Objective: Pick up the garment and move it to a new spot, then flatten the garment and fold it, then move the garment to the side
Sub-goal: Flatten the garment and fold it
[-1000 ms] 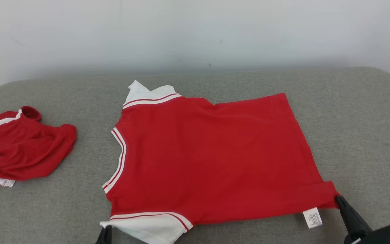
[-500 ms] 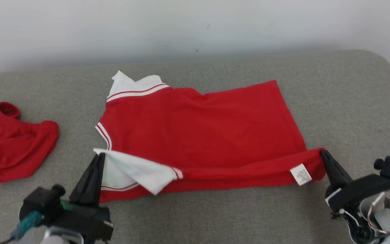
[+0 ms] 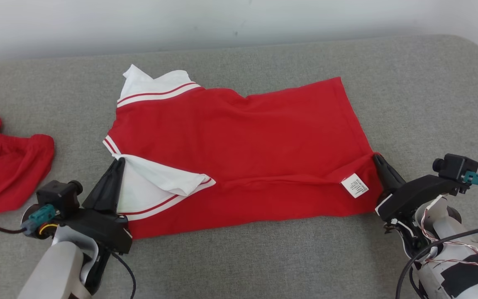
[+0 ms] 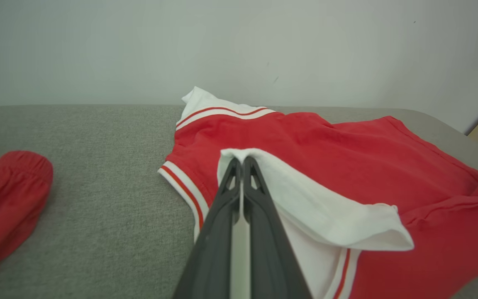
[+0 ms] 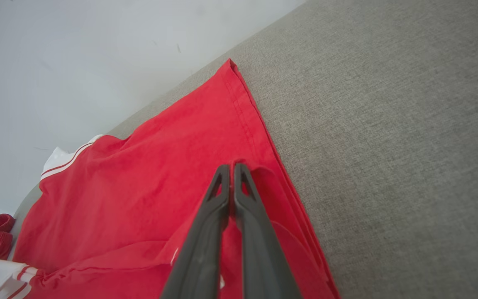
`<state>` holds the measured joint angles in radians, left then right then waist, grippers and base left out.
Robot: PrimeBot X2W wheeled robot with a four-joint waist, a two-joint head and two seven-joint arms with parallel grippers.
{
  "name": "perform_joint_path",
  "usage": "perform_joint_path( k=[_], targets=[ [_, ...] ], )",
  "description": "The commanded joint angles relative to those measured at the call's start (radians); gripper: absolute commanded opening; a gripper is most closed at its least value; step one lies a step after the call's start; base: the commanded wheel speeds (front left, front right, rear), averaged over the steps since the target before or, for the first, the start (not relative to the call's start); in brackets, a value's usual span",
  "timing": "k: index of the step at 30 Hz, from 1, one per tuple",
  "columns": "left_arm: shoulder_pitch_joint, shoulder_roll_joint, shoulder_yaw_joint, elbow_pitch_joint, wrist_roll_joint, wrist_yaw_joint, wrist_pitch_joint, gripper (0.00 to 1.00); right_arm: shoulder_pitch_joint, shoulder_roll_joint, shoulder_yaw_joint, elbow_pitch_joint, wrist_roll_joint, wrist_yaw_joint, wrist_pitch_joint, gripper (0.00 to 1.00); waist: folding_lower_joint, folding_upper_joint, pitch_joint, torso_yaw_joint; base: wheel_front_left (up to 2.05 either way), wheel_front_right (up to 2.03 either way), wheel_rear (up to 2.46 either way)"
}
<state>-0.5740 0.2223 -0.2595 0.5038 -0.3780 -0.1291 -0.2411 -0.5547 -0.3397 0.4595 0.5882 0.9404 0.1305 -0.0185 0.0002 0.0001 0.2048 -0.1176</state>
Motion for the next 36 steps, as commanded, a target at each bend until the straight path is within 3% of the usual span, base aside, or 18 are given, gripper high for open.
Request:
perform_joint_path(
  k=[1,2,3,4,5,10,18,26,36],
  targets=[
    [-0.023,0.011,-0.012,0.033,-0.009,0.000,-0.011,0.00,-0.018,0.008,0.007,0.015,-0.006,0.000,-0.007,0.00,-0.0002,-0.0001,0.010,-0.005,0.00,0.00,0.00],
    [-0.035,0.014,-0.012,0.050,-0.012,0.000,-0.016,0.00,-0.026,0.010,0.011,0.025,-0.007,0.000,-0.010,0.00,-0.0002,-0.0001,0.011,-0.006,0.00,0.00,0.00],
    [-0.046,0.013,-0.014,0.065,-0.011,0.000,-0.019,0.52,-0.032,0.011,0.014,0.030,-0.010,0.000,-0.020,0.25,-0.0002,-0.0001,0.011,-0.007,0.00,0.00,0.00],
    [-0.046,0.013,-0.014,0.065,-0.011,0.000,-0.019,0.52,-0.032,0.011,0.014,0.030,-0.010,0.000,-0.020,0.25,-0.0002,-0.0001,0.011,-0.007,0.00,0.00,0.00],
    [-0.055,0.009,-0.011,0.088,-0.013,0.000,-0.022,1.00,-0.038,0.014,0.021,0.044,-0.007,0.000,-0.034,1.00,-0.0002,-0.0001,0.008,-0.006,0.00,0.00,0.00],
    [-0.038,0.001,0.008,0.064,0.003,0.000,-0.024,1.00,-0.033,0.004,0.021,0.059,-0.012,0.000,-0.083,1.00,-0.0002,-0.0001,-0.007,0.002,0.00,0.00,0.00],
    [0.157,-0.052,0.089,-0.122,0.054,0.019,-0.025,1.00,0.074,-0.029,0.017,0.012,-0.061,0.000,-0.209,1.00,-0.0002,-0.0001,-0.054,0.028,0.00,0.00,0.00],
    [0.347,-0.095,0.139,-0.257,0.091,0.034,-0.025,1.00,0.203,-0.055,-0.024,-0.054,-0.113,0.000,-0.210,1.00,-0.0002,-0.0001,-0.086,0.039,0.00,0.00,0.00],
    [0.389,-0.116,0.166,-0.217,0.127,0.032,-0.025,1.00,0.229,-0.006,-0.066,-0.042,-0.231,0.000,-0.175,1.00,-0.0002,-0.0001,-0.071,0.038,0.00,0.00,0.00]
  ],
)
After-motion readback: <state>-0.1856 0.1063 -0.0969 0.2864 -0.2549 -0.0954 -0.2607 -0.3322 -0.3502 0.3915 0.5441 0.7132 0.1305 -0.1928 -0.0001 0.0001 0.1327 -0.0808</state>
